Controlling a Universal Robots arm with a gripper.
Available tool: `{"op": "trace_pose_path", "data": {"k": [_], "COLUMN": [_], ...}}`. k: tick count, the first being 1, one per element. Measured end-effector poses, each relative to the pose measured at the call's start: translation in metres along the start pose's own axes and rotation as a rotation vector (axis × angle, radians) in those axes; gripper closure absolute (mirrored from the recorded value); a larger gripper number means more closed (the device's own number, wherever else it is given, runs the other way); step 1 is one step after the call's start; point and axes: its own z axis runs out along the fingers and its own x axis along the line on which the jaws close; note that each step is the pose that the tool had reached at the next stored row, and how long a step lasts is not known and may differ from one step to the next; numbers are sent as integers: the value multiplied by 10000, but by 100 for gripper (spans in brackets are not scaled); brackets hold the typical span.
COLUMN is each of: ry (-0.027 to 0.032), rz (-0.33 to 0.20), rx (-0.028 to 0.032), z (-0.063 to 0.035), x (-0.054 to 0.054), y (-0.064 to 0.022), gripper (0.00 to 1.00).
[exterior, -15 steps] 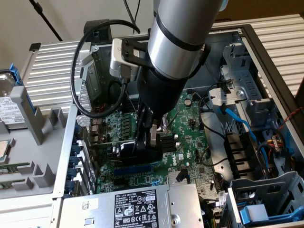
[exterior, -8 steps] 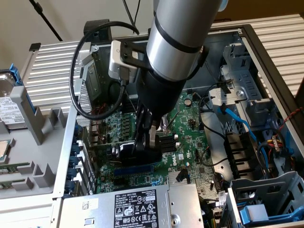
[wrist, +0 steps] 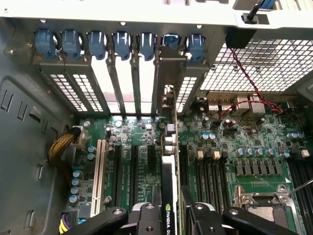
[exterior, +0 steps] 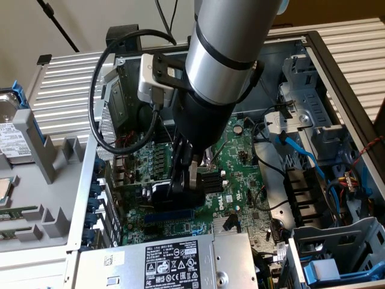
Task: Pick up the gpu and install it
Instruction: 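Insert the gpu into the slot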
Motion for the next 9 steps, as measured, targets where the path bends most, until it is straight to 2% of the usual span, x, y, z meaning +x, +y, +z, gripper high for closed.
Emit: {"op": "trace_pose_path", "data": {"k": [9], "ry": [1], "rz": [-1], "rx": [0], "z": [4], "x": [8], "y": [-1], "gripper": [74]}}
